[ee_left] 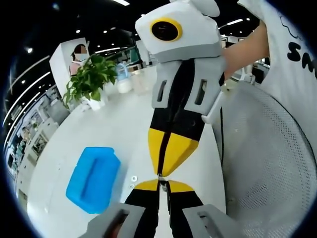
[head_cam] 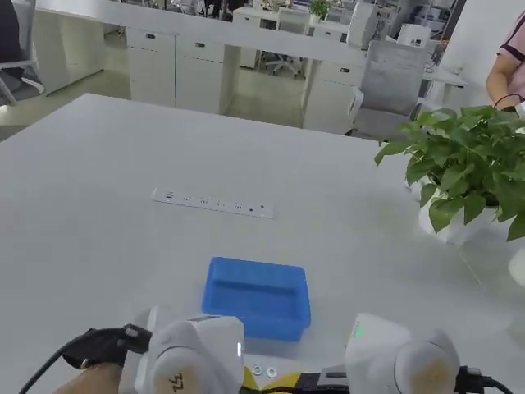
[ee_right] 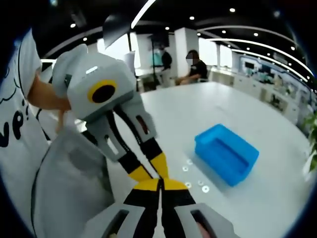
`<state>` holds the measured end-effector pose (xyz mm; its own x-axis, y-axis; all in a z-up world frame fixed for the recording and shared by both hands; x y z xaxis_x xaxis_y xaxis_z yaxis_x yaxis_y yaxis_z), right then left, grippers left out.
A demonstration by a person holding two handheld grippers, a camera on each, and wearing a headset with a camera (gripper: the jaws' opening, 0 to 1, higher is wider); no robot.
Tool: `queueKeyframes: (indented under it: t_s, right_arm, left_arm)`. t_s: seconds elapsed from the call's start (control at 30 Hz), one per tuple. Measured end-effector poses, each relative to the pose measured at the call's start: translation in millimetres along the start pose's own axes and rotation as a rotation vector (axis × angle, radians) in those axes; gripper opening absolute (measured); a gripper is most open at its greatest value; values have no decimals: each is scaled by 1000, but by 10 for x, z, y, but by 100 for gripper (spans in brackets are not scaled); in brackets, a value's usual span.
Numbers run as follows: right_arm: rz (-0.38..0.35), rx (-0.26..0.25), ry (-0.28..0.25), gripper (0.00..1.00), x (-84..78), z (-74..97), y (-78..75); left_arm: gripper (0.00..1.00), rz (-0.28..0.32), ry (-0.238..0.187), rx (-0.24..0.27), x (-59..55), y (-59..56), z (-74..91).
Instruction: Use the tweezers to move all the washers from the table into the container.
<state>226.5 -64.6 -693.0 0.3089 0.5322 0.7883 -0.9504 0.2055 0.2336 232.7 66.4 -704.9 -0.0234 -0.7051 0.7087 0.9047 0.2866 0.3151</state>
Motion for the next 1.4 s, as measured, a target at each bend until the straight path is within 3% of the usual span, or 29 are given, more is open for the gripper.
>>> queueKeyframes:
  t_s: [0.1, 0.33, 0.43, 0.53, 0.63, 0.73, 0.87, 0.97, 1.07, 1.17, 1.27, 1.4]
  right_arm:
    - [-27, -12, -3, 0, -17, 2, 38]
    - [-69, -106, 16, 0, -82, -17, 154]
    - [-95, -130, -41, 0, -83, 31, 185]
    - [-149, -113, -50, 1, -120, 64, 168]
    - [-138, -109, -30, 1, -154, 69, 164]
    - [-146, -79, -21, 3, -161, 57, 156]
    - [-138, -61, -17, 5, -189, 15, 139]
    - [-139, -32, -14, 7, -214, -29, 128]
    - [-121, -7, -6, 9, -247, -82, 81]
    - [-121, 15, -2, 12, -279, -119, 13]
    - [-103, 53, 13, 14, -278, -157, -80]
    - [-76, 85, 13, 13, -202, -173, -193]
  left_arm:
    - [0, 15, -1, -7, 0, -30, 10]
    - [0, -15, 33, -4, 23, -95, 40]
    - [0, -21, 58, 0, 33, -130, 56]
    - [0, 4, 63, 9, 24, -155, 59]
    - [0, 23, 65, 3, 18, -194, 63]
    - [0, 3, 81, 16, 11, -234, 84]
    - [0, 24, 120, 62, -5, -230, 113]
    - [0, -14, 132, 107, -18, -221, 130]
    - [0, 48, 146, 130, -40, -213, 150]
    - [0, 72, 167, 170, -14, -191, 197]
    - [0, 156, 161, 211, 35, -162, 265]
    - [0, 178, 179, 248, 92, -105, 313]
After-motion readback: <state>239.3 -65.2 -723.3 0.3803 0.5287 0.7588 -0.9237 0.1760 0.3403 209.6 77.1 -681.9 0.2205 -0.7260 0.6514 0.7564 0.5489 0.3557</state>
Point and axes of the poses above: the centre of the closed fingertips' face, and the gripper's own axes: z roughly backward along the fingers, y roughly to its left, x roughly out of its top, the point moved 10 cm from there along z, roughly backward along the fingers, and after that the axes turned 13 degrees about x, right-handed, at the moved point
